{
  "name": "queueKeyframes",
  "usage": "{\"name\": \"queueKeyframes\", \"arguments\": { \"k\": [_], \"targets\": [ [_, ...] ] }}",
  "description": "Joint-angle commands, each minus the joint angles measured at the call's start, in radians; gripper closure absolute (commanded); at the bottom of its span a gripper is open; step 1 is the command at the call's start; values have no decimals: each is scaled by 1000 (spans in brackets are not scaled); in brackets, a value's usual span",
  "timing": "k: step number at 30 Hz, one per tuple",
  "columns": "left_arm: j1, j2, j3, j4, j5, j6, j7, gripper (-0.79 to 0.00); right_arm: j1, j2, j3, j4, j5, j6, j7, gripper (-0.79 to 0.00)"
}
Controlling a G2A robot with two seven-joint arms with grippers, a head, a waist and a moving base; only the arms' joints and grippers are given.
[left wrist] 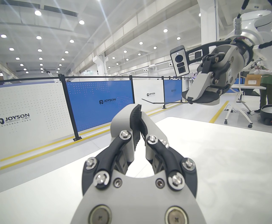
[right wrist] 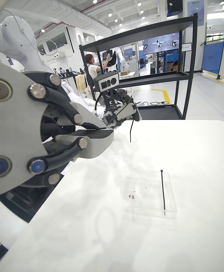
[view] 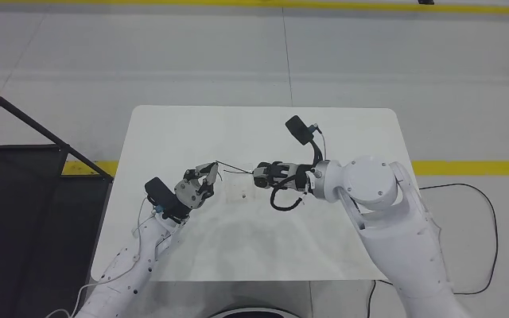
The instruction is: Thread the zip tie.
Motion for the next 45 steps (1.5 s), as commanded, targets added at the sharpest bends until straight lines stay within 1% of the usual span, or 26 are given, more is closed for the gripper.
{"name": "queueKeyframes", "arguments": {
  "k": [1,3,6,12,28,45],
  "targets": [
    [0,0,0,0,0,0,0,0,0,0,0,0,0,0,0,0],
    [0,0,0,0,0,0,0,0,-19,0,1,-2,9,-22,-26,0],
    [0,0,0,0,0,0,0,0,-41,5,9,-11,15,-47,-29,0],
    [0,0,0,0,0,0,0,0,-68,16,25,-42,14,-59,-26,0],
    [0,0,0,0,0,0,0,0,-13,24,-1,-17,16,11,-11,0],
    [0,0,0,0,0,0,0,0,17,31,-37,0,29,27,-19,0]
  ]
}}
